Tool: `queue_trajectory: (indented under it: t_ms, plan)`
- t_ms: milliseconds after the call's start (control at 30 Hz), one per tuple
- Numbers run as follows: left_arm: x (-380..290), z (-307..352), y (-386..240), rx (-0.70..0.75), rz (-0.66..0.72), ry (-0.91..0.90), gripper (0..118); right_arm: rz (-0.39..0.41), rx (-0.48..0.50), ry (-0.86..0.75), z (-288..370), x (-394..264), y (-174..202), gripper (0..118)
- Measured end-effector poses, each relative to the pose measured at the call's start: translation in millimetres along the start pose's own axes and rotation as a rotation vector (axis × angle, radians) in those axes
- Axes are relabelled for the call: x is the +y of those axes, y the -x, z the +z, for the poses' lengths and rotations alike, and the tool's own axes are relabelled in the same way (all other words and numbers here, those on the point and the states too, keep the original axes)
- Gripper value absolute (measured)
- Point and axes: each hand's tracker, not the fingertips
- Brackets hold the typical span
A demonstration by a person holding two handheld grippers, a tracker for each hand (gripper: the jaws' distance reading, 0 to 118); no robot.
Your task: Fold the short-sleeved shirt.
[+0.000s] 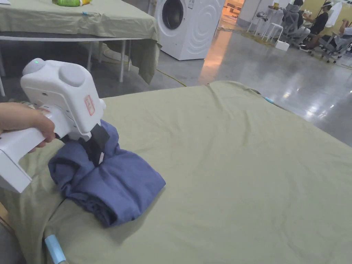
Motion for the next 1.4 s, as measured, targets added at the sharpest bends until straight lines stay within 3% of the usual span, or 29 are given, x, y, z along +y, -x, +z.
queue_trajectory:
  t_ms: [67, 100, 167, 200, 267, 367, 400, 433, 467, 500, 600, 633, 700, 800, 967, 1167, 1267, 1400]
  plan:
    - [-15, 28, 9, -0.057, 0.069, -0.049, 34, 0.027, 0.022, 0.007, 6, -2, -1, 2]
    - [-26, 43, 10, -0.041, 0.088, -0.066, 48, 0.043, 0.028, -0.002, 10, -4, -1, 2]
    - [-49, 77, 5, 0.044, 0.044, -0.155, 94, 0.065, 0.042, -0.022, 16, -10, -1, 2]
    - [-61, 92, 3, 0.071, 0.027, -0.217, 107, 0.068, 0.052, -0.024, 18, -11, -3, 2]
    - [-86, 117, -2, 0.051, 0.059, -0.310, 107, 0.075, 0.087, -0.026, 22, -17, -5, 2]
    - [-92, 135, 25, -0.033, 0.243, -0.411, 107, 0.086, 0.120, -0.021, 28, -26, -13, 2]
    - [-99, 144, 26, -0.076, 0.294, -0.475, 102, 0.086, 0.127, -0.024, 31, -30, -15, 2]
    - [-113, 154, 20, -0.179, 0.329, -0.536, 80, 0.084, 0.136, -0.033, 35, -35, -19, 2]
    - [-125, 158, 11, -0.305, 0.331, -0.592, 36, 0.076, 0.147, -0.047, 39, -40, -24, 2]
    - [-139, 160, -9, -0.356, 0.332, -0.617, 0, 0.065, 0.159, -0.060, 44, -45, -30, 2]
    - [-163, 153, -84, -0.326, 0.117, -0.557, 0, 0.007, 0.176, -0.095, 58, -56, -51, 2]
    - [-164, 123, -100, -0.330, 0.040, -0.549, 0, -0.006, 0.169, -0.119, 65, -61, -60, 2]
    - [-173, 95, -142, -0.440, -0.021, -0.526, 0, -0.033, 0.127, -0.167, 75, -66, -73, 2]
    - [-207, 63, -239, -0.527, -0.059, -0.585, 0, -0.038, 0.005, -0.280, 96, -74, -91, 2]
    - [-242, 61, -365, -0.463, -0.196, -0.723, 0, -0.036, -0.195, -0.554, 144, -81, -113, 2]
    - [-290, 89, -448, -0.127, -0.543, -1.116, 0, 0.113, -0.405, -1.022, 189, -94, -109, 2]
    - [-308, 92, -451, -0.165, -0.554, -1.145, 0, 0.180, -0.480, -1.214, 190, -104, -109, 2]
    - [-313, 96, -436, -0.208, -0.519, -1.139, 0, 0.248, -0.529, -1.303, 183, -118, -108, 2]
